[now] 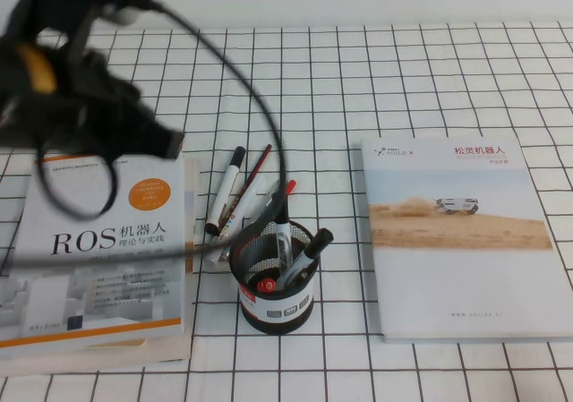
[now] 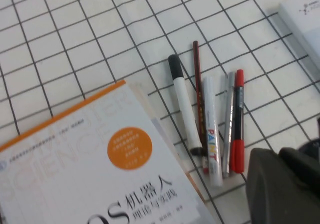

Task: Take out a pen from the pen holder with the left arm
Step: 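Take a marker out of the pen holder and lay it on the table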

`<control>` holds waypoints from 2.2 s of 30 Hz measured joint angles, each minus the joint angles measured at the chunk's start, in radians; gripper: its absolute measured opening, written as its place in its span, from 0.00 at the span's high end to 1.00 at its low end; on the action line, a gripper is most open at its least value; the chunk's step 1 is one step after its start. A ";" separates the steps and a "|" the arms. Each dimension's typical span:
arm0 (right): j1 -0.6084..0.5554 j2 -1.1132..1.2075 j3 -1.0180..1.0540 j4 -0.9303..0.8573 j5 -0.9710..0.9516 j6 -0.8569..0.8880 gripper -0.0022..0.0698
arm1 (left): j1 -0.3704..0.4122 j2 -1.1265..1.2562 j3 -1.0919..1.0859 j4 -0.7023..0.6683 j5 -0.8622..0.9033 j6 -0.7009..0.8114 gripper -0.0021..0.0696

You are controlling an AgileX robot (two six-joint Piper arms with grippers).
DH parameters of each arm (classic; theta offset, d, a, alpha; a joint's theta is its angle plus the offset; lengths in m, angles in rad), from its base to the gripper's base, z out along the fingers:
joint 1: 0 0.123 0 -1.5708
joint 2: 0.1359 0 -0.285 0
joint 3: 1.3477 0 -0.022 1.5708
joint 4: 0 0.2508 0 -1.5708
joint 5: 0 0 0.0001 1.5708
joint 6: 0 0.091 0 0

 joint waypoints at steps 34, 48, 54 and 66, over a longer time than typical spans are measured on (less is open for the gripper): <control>0.000 0.000 0.000 0.000 0.000 0.000 0.99 | 0.084 -0.739 0.746 0.064 -0.491 -0.156 0.97; 0.000 0.000 0.000 0.000 0.000 0.000 0.99 | 0.463 -1.195 1.192 -0.183 -0.848 0.104 0.97; 0.000 0.000 0.000 0.000 0.000 0.000 0.99 | 0.468 -1.265 1.252 -0.187 -0.847 0.078 0.97; 0.000 0.000 0.000 0.000 0.000 0.000 0.99 | 0.439 -1.265 1.252 -0.151 -0.574 0.064 0.97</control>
